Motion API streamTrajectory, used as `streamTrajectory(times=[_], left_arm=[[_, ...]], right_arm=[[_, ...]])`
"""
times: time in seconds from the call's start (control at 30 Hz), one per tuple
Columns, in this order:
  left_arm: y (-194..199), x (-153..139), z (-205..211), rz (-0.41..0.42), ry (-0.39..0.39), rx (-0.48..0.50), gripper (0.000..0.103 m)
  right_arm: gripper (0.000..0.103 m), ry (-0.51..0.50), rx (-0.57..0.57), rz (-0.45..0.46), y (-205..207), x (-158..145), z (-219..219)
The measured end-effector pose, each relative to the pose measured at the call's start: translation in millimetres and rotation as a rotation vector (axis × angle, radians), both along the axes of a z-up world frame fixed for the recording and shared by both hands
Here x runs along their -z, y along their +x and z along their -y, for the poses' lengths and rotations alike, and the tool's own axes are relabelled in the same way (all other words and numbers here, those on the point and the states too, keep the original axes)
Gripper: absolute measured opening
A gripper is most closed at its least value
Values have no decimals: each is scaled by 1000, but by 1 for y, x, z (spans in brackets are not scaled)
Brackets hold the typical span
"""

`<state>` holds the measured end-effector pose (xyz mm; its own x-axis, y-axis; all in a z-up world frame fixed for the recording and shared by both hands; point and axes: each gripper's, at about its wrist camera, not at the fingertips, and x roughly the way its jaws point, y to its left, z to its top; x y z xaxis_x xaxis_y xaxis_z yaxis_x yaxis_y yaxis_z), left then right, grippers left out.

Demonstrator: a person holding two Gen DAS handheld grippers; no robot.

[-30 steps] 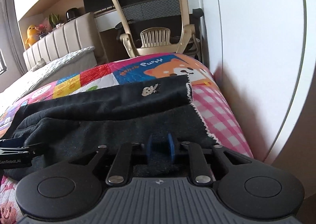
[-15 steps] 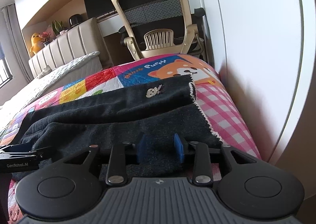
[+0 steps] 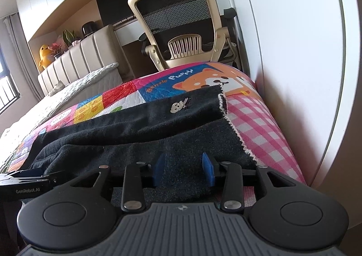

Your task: Fold clothes

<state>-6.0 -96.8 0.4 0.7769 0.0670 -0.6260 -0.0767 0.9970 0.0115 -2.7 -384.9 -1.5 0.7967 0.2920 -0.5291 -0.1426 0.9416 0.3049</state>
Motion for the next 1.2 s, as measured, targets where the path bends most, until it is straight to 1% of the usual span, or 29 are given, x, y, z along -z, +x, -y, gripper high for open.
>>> streamTrajectory(times=[0.07, 0.1, 0.17, 0.2, 0.23, 0.27, 0.3, 0.33, 0.4, 0.43, 0.47, 0.5, 0.53, 0.6, 0.67, 0.73, 0.77, 0.83, 0.9, 1.0, 1.1, 1.17, 1.2], left_arm=[[1, -2, 0, -16, -16, 12, 103], [-1, -5, -1, -29, -40, 22, 103], [-5, -9, -8, -36, -115, 19, 103], [-7, -10, -12, -28, -156, 4, 103], [-9, -10, -16, -19, -197, -11, 103], [-11, -11, -19, -13, -223, -18, 103], [-11, -11, -17, -18, -211, -6, 103], [-9, -11, -15, -29, -195, 8, 103], [-6, -14, -15, -51, -193, 28, 103], [-4, -17, -16, -63, -206, 38, 103], [-4, -22, -22, -73, -259, 49, 103], [-5, -30, -30, -65, -327, 65, 103], [-9, -41, -39, -32, -372, 73, 103], [-11, -69, -55, 55, -339, 54, 103], [-2, -91, -72, 106, -224, -4, 103], [20, -97, -96, 105, -153, -74, 103], [34, -94, -110, 80, -145, -113, 103], [65, -81, -137, -9, -175, -182, 103], [89, -62, -157, -93, -223, -235, 103], [109, -39, -166, -159, -266, -264, 102], [113, -26, -162, -176, -275, -253, 98], [115, -26, -155, -158, -234, -242, 84], [116, -27, -154, -155, -215, -236, 67]], right_arm=[[37, -4, 0, -1, 0, 0, 0], [38, -5, -1, -3, 1, 0, -1], [41, -10, -9, -6, 2, 0, -2], [45, -15, -18, -5, 2, 0, -3], [47, -21, -29, -4, 2, -1, -4], [51, -27, -40, -4, 3, -1, -6], [54, -33, -48, -3, 3, -1, -7], [55, -39, -52, -4, 3, -1, -8], [55, -48, -58, -4, 3, -2, -9], [55, -50, -58, -5, 3, -2, -10], [55, -50, -59, -5, 3, -2, -10], [55, -50, -60, -5, 3, -2, -10], [55, -52, -61, -5, 3, -2, -10], [55, -54, -63, -6, 3, -2, -10], [56, -51, -67, -7, 4, -1, -10], [57, -47, -71, -7, 4, -1, -9], [57, -47, -71, -7, 4, -1, -9], [57, -49, -71, -7, 4, -1, -9], [57, -52, -70, -7, 4, -1, -10], [57, -54, -70, -8, 5, -1, -10], [57, -67, -72, -10, 5, -2, -12], [56, -86, -81, -8, 8, -8, -16], [55, -93, -90, -3, 10, -13, -17]])
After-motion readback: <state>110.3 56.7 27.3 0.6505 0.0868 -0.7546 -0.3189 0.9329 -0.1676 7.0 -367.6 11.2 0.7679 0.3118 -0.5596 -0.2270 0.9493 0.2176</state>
